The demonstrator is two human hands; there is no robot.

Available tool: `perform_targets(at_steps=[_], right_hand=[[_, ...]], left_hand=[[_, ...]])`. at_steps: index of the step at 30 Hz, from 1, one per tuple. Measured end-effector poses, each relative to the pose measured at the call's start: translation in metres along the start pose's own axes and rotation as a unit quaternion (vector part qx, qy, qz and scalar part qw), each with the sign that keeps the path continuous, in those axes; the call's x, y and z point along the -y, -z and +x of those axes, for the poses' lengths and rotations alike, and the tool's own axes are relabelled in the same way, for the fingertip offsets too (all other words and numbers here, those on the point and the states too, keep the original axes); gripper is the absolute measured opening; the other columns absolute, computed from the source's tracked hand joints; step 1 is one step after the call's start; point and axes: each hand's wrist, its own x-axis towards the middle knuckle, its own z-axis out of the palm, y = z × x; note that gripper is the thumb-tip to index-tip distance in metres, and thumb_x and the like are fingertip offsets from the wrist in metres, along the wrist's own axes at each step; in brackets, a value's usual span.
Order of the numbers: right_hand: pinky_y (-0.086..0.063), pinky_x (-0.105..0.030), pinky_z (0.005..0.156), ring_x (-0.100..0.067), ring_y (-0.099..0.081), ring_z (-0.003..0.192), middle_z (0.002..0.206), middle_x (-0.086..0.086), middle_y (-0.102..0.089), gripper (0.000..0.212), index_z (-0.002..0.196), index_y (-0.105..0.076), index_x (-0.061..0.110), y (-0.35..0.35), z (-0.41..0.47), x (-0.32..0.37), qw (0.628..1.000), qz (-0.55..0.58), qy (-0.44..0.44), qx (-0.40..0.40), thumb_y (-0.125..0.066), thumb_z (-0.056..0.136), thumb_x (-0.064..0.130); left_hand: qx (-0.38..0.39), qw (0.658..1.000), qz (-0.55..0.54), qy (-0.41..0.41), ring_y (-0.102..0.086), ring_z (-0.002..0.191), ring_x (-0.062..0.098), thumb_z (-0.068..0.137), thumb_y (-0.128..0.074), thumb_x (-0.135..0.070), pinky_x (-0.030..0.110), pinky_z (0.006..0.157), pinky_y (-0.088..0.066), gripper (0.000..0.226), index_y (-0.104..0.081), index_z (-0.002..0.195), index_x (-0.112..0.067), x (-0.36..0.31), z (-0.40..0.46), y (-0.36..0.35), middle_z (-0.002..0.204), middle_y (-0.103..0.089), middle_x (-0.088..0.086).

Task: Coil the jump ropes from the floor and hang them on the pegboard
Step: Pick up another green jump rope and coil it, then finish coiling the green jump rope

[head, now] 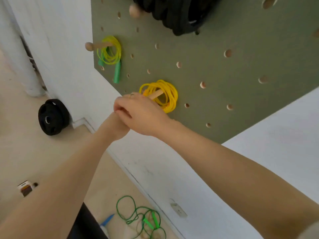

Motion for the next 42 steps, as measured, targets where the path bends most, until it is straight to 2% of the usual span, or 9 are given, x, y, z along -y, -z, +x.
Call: perform_targets(at_steps=[3,12,15,20,26,29,35,39,42], right_hand=[[-0.047,-0.042,0.073,-0.027,-0.058,0.090,0.094,-0.008,-0.067,0.017,0.094,-0.063,0.012,-0.014,-0.046,-0.009,0.999,0.040,-0.014,0.018,-0.047,0.090,0.016],[-0.053,-0.035,0.075,-0.018,-0.060,0.065,0.076,-0.005,-0.065,0.017,0.089,-0.063,0.006,-0.140,-0.270,-0.133,0.933,0.214,-0.247,0.149,-0.047,0.089,0.012],[-0.052,-0.038,0.082,-0.025,-0.063,0.083,0.092,-0.012,-0.068,0.020,0.094,-0.063,0.004,-0.206,-0.319,-0.160,0.912,0.218,-0.278,0.207,-0.045,0.090,0.013],[-0.037,-0.024,0.069,-0.020,-0.054,0.087,0.099,-0.010,-0.062,0.020,0.094,-0.059,0.007,-0.328,-0.391,-0.196,0.889,0.181,-0.312,0.282,-0.041,0.092,0.015],[-0.043,-0.036,0.075,-0.034,-0.059,0.096,0.097,-0.021,-0.062,0.021,0.089,-0.057,-0.002,-0.490,-0.446,-0.238,0.859,0.177,-0.333,0.347,-0.039,0.093,0.008],[-0.042,-0.033,0.081,-0.034,-0.057,0.106,0.109,-0.021,-0.061,0.027,0.105,-0.060,-0.001,-0.582,-0.469,-0.258,0.856,0.141,-0.317,0.383,-0.036,0.096,0.010],[-0.040,-0.034,0.088,-0.032,-0.055,0.111,0.118,-0.021,-0.059,0.030,0.114,-0.058,0.003,-0.728,-0.503,-0.290,0.865,0.101,-0.274,0.409,-0.035,0.096,0.008],[-0.038,-0.030,0.078,-0.027,-0.055,0.098,0.090,-0.015,-0.057,0.033,0.069,-0.045,0.023,-0.792,-0.506,-0.295,0.872,0.141,-0.279,0.376,-0.037,0.093,0.003],[-0.042,-0.035,0.082,-0.031,-0.052,0.106,0.107,-0.013,-0.057,0.009,0.095,-0.057,0.014,-0.830,-0.512,-0.296,0.876,0.142,-0.309,0.341,-0.051,0.090,0.020]], left_hand=[[0.011,0.998,0.000,0.057,-0.046,0.121,0.033,0.096,-0.039,-0.002,0.035,0.098,-0.033,0.032,-0.045,0.125,0.008,-0.016,-0.034,-0.035,0.132,-0.049,0.020],[-0.020,0.991,-0.081,0.109,-0.058,0.100,0.026,0.092,-0.044,-0.012,0.027,0.084,-0.042,0.028,-0.059,0.115,-0.011,-0.048,-0.155,-0.233,0.105,-0.067,0.007],[0.020,0.983,-0.112,0.147,-0.059,0.096,0.023,0.092,-0.045,-0.014,0.024,0.080,-0.041,0.029,-0.057,0.118,-0.013,-0.030,-0.181,-0.308,0.102,-0.067,0.004],[0.076,0.961,-0.148,0.221,-0.062,0.095,0.025,0.091,-0.047,-0.013,0.025,0.072,-0.043,0.024,-0.059,0.112,-0.013,0.034,-0.198,-0.418,0.102,-0.068,0.007],[0.064,0.927,-0.203,0.308,-0.059,0.077,0.024,0.090,-0.049,-0.008,0.015,0.062,-0.042,0.014,-0.056,0.099,-0.015,0.152,-0.173,-0.548,0.097,-0.064,0.009],[0.060,0.899,-0.229,0.368,-0.059,0.068,0.023,0.089,-0.047,-0.006,0.023,0.061,-0.043,0.015,-0.058,0.099,-0.006,0.220,-0.173,-0.623,0.094,-0.064,0.012],[0.090,0.886,-0.188,0.414,-0.058,0.107,0.033,0.089,-0.050,-0.011,0.041,0.100,-0.042,0.020,-0.059,0.105,-0.017,0.321,-0.188,-0.743,0.114,-0.064,0.011],[0.104,0.874,-0.184,0.438,-0.060,0.099,0.027,0.092,-0.046,-0.011,0.032,0.084,-0.043,0.030,-0.053,0.120,-0.014,0.359,-0.191,-0.778,0.110,-0.065,0.011],[0.108,0.872,-0.201,0.432,-0.060,0.084,0.022,0.093,-0.041,-0.008,0.019,0.063,-0.039,0.025,-0.056,0.112,-0.014,0.374,-0.194,-0.791,0.100,-0.063,0.005]])
